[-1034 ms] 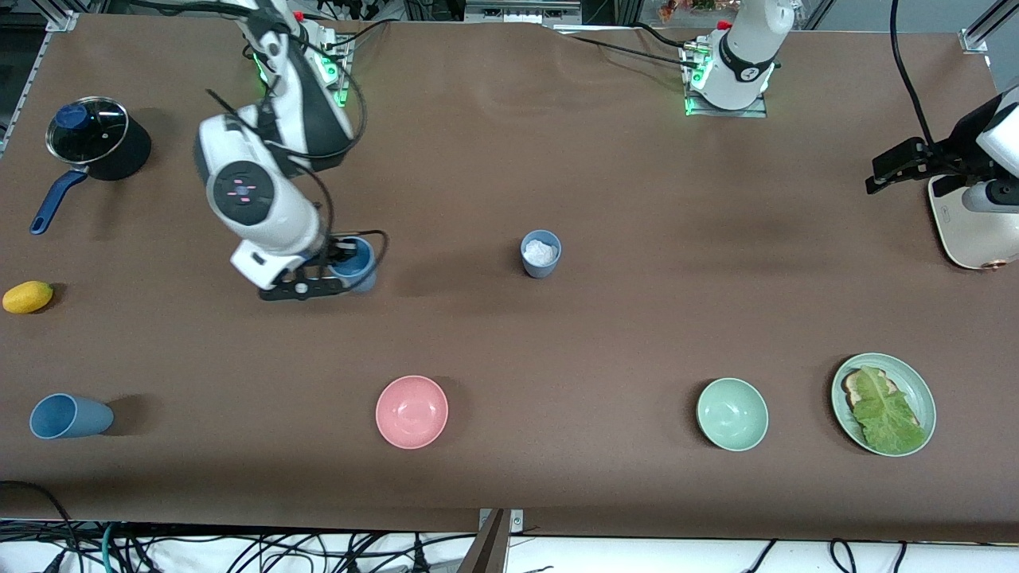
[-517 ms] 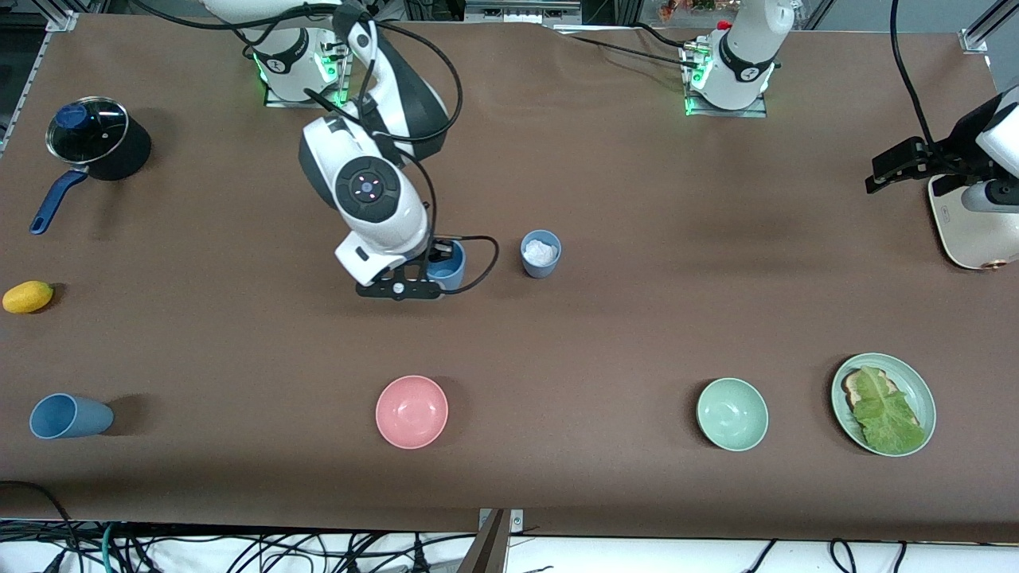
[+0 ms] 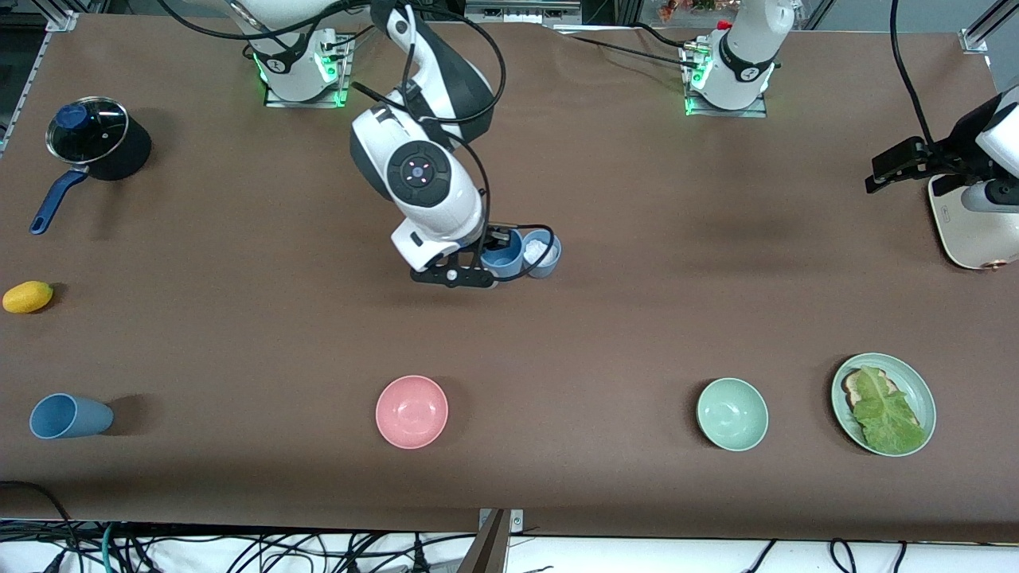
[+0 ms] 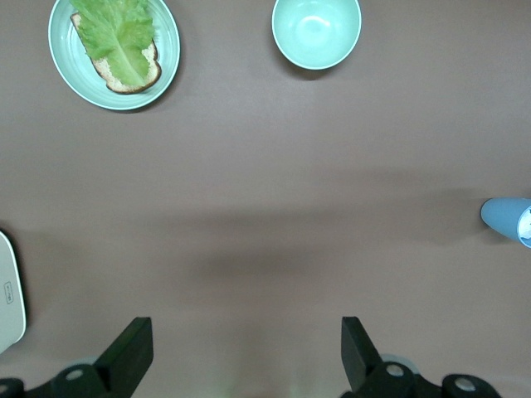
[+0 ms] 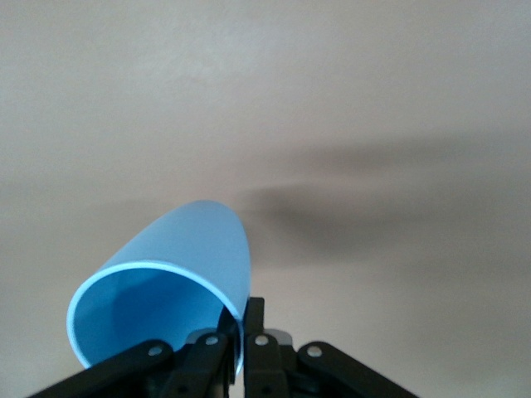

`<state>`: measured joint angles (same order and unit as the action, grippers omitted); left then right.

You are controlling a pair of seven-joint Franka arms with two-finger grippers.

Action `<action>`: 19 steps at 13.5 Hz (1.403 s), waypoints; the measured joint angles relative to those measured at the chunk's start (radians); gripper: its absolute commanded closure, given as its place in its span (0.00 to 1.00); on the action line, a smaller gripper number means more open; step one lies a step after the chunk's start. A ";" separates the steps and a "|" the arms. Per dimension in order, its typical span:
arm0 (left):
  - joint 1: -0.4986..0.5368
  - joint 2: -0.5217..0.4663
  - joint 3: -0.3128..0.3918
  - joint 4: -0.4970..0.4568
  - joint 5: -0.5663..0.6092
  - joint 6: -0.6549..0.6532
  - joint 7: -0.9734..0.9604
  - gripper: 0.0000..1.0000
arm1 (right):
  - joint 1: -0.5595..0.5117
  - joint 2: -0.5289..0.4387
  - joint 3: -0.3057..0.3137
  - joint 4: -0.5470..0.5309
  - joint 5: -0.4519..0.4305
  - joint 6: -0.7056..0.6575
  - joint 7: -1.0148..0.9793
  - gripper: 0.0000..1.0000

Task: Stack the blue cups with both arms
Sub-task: 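Lift the blue cup with the right gripper and lower it into the tissue cup, then open the right gripper to release the stacked cup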

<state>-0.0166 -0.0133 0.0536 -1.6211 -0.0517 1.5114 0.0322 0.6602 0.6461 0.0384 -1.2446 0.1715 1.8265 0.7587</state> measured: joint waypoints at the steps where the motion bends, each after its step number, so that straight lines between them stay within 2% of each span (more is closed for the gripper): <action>1: 0.000 0.000 0.000 0.000 0.000 0.000 0.000 0.00 | 0.016 0.013 0.000 0.008 0.003 0.001 0.021 1.00; 6: 0.000 0.000 -0.001 0.000 0.000 -0.008 -0.002 0.00 | 0.068 0.043 0.000 0.026 0.021 0.004 0.076 1.00; 19: -0.002 0.000 -0.018 0.004 0.000 -0.017 -0.008 0.00 | 0.082 0.068 0.000 0.044 0.044 0.006 0.084 1.00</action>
<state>-0.0187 -0.0132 0.0354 -1.6169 -0.0517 1.4949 0.0243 0.7418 0.7141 0.0380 -1.2007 0.2151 1.8330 0.8426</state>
